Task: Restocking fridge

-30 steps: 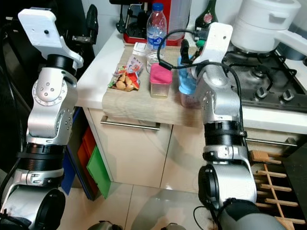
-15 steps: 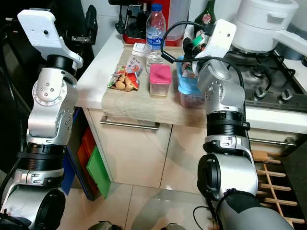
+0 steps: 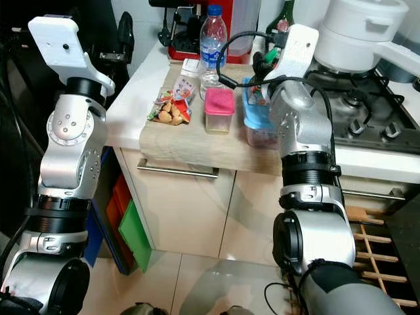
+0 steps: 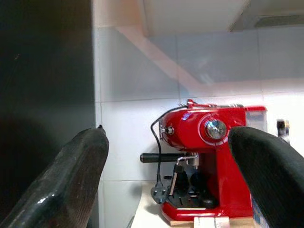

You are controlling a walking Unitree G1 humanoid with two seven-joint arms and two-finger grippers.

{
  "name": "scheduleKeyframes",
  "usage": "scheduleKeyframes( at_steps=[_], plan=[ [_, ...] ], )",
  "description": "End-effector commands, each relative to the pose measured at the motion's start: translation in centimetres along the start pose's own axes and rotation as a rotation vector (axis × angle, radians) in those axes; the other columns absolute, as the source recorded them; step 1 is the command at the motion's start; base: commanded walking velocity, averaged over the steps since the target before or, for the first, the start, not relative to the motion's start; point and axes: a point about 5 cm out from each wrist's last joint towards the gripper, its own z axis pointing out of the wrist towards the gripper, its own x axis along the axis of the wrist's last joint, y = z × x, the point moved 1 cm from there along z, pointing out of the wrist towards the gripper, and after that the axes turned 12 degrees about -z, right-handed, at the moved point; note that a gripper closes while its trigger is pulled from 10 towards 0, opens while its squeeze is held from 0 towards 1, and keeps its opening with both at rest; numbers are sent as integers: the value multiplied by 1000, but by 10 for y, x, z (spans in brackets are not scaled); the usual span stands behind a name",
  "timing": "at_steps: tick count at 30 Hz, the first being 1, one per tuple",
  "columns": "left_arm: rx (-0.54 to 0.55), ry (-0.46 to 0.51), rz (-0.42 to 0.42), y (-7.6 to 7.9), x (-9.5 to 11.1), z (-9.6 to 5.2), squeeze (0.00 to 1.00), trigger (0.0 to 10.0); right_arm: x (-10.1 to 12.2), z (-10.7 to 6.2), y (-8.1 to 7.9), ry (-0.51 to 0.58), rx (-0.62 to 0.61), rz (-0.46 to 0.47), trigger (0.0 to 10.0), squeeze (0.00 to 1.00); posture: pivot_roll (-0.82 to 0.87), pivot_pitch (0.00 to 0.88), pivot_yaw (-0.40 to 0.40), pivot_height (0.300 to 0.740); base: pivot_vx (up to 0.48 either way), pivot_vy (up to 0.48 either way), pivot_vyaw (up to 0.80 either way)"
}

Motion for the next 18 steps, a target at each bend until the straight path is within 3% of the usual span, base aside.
scheduleKeyframes(
  at_steps=[1,3,5,7,8,10,11,12,13,14,16,18],
  plan=[
    [-71,-29,63,11,-6,-2,0,10000,1,-2,2,26,6,-55,0,0,-118,0,5,740,0,0,0],
    [-139,-25,71,23,-7,-5,0,10000,-5,-3,5,10,3,-28,0,0,-121,0,6,740,0,0,0],
    [-115,-48,40,26,-11,-7,0,10000,-8,-5,9,20,-17,-19,0,0,-123,1,11,740,0,0,0],
    [-219,-114,10,38,-22,-11,0,10000,-1,-9,18,101,-88,-103,0,0,-131,0,11,740,0,0,0],
    [-219,-114,10,38,-22,-11,0,10000,-1,-9,18,101,-88,-103,0,0,-131,0,11,740,0,0,0],
    [-268,-142,5,46,-29,-15,0,10000,12,-16,30,206,-206,-241,0,0,-136,0,13,740,0,0,0],
    [-268,-142,5,46,-29,-15,0,10000,12,-16,30,206,-206,-241,0,0,-136,0,13,740,0,0,0],
    [-280,-161,6,49,-32,-17,0,10000,19,-21,34,263,-249,-292,0,0,-137,2,13,740,0,0,0],
    [-274,-183,-7,52,-38,-21,0,10000,33,-37,41,396,-342,-365,0,0,-143,4,15,740,0,0,0],
    [-274,-183,-7,52,-38,-21,0,10000,33,-37,41,396,-342,-365,0,0,-143,4,15,740,0,0,0],
    [-266,-190,-28,53,-40,-24,0,10000,40,-60,40,540,-413,-401,0,0,-144,4,14,740,0,0,0],
    [-264,-190,-45,53,-40,-25,0,10000,38,-71,36,587,-438,-437,0,0,-144,6,15,740,0,0,0]
  ],
)
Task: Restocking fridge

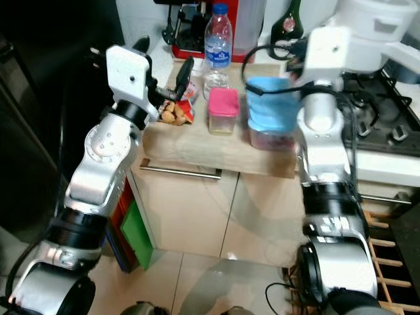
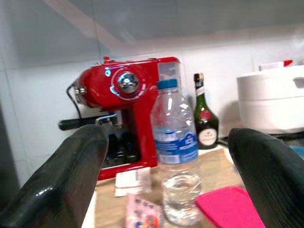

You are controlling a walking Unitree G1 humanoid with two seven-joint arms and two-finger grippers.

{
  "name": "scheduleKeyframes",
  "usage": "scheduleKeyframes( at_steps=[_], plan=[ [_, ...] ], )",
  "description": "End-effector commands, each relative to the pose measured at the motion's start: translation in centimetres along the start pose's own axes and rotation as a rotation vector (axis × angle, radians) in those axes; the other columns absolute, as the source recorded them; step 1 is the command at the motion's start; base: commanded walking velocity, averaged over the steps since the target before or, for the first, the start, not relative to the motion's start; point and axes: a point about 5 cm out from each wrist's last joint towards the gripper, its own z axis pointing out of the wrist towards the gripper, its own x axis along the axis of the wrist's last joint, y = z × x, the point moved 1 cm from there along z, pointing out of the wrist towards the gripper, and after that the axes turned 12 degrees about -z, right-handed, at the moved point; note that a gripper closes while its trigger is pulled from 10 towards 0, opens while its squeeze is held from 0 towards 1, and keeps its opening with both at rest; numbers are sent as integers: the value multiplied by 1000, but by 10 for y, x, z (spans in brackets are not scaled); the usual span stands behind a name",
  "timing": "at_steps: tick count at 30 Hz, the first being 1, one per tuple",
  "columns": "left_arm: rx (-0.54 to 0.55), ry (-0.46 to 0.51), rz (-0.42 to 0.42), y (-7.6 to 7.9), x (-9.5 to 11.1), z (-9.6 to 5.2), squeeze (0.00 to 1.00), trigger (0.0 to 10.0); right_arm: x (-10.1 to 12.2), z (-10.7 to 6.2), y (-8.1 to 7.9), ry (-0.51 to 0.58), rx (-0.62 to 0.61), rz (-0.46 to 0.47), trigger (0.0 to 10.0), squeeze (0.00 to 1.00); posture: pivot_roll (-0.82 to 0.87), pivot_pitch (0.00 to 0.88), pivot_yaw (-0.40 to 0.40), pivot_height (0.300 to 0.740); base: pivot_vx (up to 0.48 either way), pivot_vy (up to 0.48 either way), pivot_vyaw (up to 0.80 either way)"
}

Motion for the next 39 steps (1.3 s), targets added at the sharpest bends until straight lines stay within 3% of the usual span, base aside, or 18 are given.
scheduleKeyframes(
  at_steps=[1,2,3,7,39],
  plan=[
    [-7,-2,-16,1,0,0,0,10000,12,-9,-2,75,-19,-30,0,0,-144,6,15,740,0,0,0],
    [-7,-2,-16,1,0,0,0,10000,12,-9,-2,75,-19,-30,0,0,-144,6,15,740,0,0,0],
    [-10,8,-53,2,1,0,0,10000,9,-21,-9,73,-5,-36,10000,0,-148,6,18,740,0,0,0],
    [6,-3,-68,0,-1,1,0,10000,-1,-31,-17,34,10,-24,10000,0,-153,6,27,740,0,0,0],
    [-21,38,-66,1,7,3,0,10000,-13,-35,-29,-17,67,-14,10000,0,-152,6,25,740,-364,-247,0]
  ],
)
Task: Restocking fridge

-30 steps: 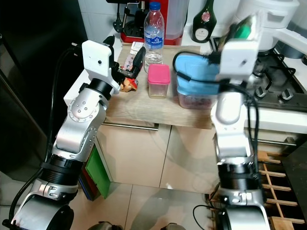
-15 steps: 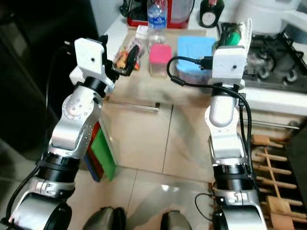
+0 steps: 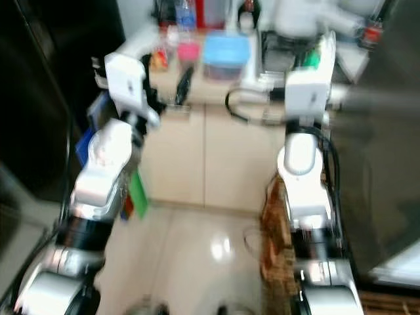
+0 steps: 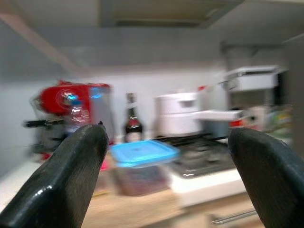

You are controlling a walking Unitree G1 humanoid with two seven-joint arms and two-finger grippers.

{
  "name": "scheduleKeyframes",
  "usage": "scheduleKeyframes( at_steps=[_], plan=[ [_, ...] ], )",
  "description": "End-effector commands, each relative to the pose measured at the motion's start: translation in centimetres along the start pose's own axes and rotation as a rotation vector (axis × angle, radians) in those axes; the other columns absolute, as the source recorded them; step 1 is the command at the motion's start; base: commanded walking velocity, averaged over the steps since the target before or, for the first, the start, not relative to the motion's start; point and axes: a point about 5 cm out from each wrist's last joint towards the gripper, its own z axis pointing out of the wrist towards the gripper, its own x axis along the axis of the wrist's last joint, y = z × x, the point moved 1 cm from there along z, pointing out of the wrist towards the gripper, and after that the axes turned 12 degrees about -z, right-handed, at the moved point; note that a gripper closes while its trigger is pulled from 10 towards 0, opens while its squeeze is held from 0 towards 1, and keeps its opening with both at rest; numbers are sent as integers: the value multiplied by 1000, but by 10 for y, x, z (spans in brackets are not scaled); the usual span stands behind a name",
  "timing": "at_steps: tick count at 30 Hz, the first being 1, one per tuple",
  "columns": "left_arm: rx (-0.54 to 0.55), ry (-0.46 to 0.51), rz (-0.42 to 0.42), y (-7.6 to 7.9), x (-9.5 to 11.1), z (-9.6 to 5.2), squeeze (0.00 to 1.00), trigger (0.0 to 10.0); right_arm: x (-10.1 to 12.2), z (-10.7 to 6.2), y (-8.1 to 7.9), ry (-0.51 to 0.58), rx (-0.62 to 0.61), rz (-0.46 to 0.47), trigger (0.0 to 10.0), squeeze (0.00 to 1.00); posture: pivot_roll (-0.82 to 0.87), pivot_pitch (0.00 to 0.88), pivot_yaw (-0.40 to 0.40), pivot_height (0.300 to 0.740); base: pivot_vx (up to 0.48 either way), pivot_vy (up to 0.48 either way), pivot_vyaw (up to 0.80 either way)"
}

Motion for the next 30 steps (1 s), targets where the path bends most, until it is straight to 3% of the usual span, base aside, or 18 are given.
scheduleKeyframes(
  at_steps=[1,7,22,30],
  plan=[
    [-7,20,14,-1,6,2,0,10000,2,2,1,5,-3,16,10000,0,-152,4,25,740,-382,-255,0],
    [-4,30,23,-2,7,1,0,10000,-1,2,-2,-7,14,23,10000,0,-153,0,28,740,-347,-254,0],
    [-37,61,-18,1,11,-3,0,10000,-9,-8,1,-31,56,50,10000,0,-163,0,29,740,0,0,0],
    [-95,66,-40,11,11,-7,0,10000,-32,-33,14,-122,79,29,10000,0,-178,0,36,740,0,-466,0]
  ],
)
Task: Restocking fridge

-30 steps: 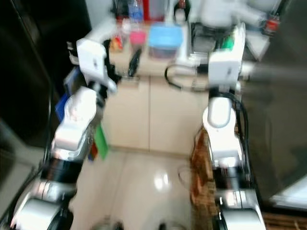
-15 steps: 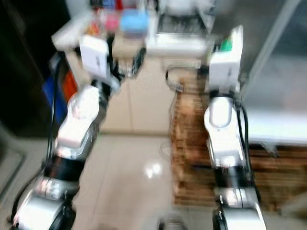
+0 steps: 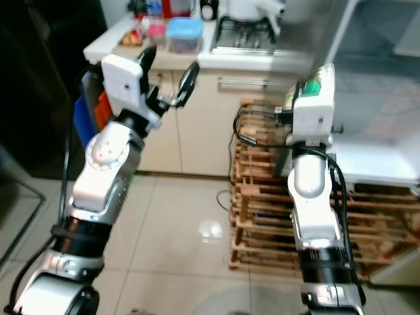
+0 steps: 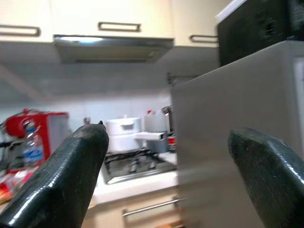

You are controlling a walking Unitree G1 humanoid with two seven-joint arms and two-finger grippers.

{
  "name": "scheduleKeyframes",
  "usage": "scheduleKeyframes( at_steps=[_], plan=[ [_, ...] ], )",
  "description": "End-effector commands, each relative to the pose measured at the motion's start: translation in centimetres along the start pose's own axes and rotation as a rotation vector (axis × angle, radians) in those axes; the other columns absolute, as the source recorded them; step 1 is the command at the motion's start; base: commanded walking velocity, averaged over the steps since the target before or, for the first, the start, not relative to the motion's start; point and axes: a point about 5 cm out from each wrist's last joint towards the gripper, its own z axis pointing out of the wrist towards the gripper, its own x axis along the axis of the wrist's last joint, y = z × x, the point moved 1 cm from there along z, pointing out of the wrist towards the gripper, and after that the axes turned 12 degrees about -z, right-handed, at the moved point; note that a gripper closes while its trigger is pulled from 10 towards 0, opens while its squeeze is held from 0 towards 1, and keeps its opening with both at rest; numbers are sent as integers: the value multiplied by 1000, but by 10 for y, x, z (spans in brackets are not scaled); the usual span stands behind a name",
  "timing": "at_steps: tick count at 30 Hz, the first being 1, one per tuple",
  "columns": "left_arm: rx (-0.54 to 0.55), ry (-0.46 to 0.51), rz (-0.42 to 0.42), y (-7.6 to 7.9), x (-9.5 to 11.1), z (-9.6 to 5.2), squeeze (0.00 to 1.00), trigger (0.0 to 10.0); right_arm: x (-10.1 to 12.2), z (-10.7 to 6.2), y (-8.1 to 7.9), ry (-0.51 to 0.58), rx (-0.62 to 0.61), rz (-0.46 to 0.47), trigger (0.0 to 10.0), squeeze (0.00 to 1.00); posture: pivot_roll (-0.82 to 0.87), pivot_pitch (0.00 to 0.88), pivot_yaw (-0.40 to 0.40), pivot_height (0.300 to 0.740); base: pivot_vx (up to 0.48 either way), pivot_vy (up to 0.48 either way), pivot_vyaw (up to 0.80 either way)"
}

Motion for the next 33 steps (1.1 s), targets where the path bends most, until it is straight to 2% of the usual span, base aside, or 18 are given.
scheduleKeyframes(
  at_steps=[1,13,19,22,33],
  plan=[
    [-51,8,-16,12,2,1,0,10000,0,0,9,-6,-25,5,10000,0,-183,0,40,740,0,-469,0],
    [-63,-6,-40,17,0,3,0,10000,2,-3,12,-11,-24,3,10000,0,-202,10,43,740,0,-456,0],
    [-49,-13,-49,15,-2,3,0,10000,1,-3,10,-15,-14,-1,10000,0,-205,15,39,740,0,-429,0],
    [-27,-18,-52,12,-3,4,0,10000,0,-3,10,-21,-10,-2,10000,0,-207,17,38,740,339,-329,0],
    [-13,-25,-44,12,-5,5,0,10000,-5,-3,10,-53,-6,3,10000,0,-211,20,38,740,0,0,0]
  ],
)
